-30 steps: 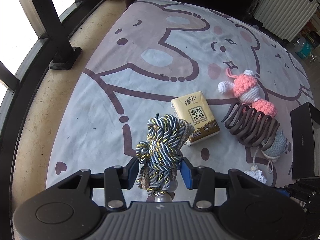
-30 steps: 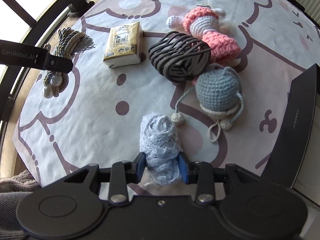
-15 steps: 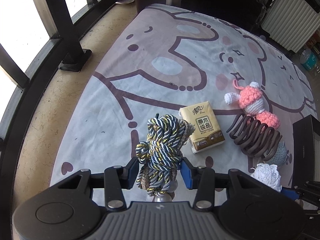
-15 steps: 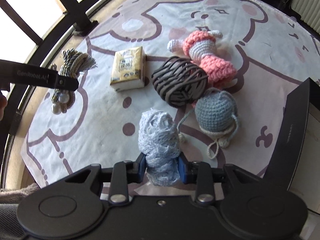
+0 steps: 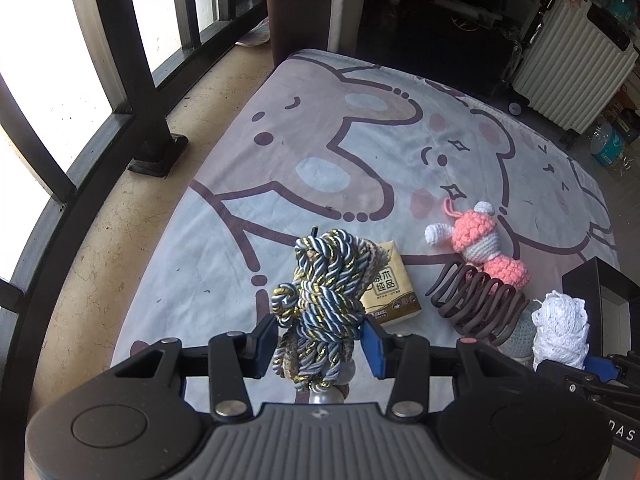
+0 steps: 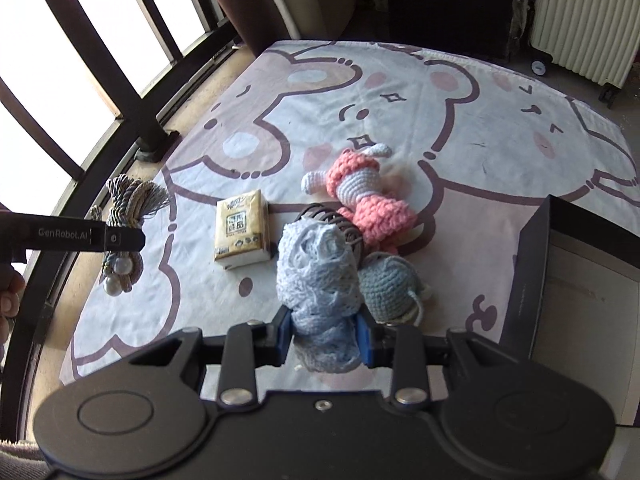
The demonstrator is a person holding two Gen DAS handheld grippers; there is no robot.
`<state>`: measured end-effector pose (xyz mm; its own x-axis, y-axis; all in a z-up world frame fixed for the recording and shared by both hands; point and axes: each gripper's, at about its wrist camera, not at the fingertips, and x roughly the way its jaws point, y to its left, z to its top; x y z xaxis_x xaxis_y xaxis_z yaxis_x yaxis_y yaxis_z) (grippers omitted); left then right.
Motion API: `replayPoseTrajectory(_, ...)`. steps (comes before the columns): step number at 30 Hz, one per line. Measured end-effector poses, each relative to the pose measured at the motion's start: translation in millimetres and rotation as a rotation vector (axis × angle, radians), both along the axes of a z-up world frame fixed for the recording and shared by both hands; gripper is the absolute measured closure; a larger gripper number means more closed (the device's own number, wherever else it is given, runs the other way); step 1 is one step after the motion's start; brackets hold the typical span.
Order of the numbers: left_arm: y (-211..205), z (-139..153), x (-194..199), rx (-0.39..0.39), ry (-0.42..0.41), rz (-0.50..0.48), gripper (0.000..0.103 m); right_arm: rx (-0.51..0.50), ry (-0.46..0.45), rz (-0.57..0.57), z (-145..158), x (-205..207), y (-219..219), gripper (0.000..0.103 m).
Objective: Organize objects
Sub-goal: 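Lift the rope with the left tool while the right tool lifts the lace cloth, then carry the rope and lace cloth over the black box with both tools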
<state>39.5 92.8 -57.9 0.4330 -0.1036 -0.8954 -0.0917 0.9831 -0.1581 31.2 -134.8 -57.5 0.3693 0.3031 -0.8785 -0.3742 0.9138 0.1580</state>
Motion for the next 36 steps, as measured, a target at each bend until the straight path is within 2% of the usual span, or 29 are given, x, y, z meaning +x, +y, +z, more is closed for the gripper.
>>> replayPoseTrajectory(14,-37,31,5,0.033,-0.039,-0.064,0.057,0.050,-0.063,-0.144,31,8,-37,0.069)
replayPoseTrajectory(22,-62,55,12,0.025,-0.076,-0.085,0.057,0.071,-0.095,-0.203,53,11,-57,0.069)
replayPoseTrajectory(29,-99,73,17,0.016,-0.113,-0.124,0.057,0.068,-0.133,-0.233,70,15,-73,0.069)
replayPoseTrajectory(36,-144,75,25,0.010,-0.120,-0.177,0.057,0.076,-0.160,-0.306,72,16,-107,0.069)
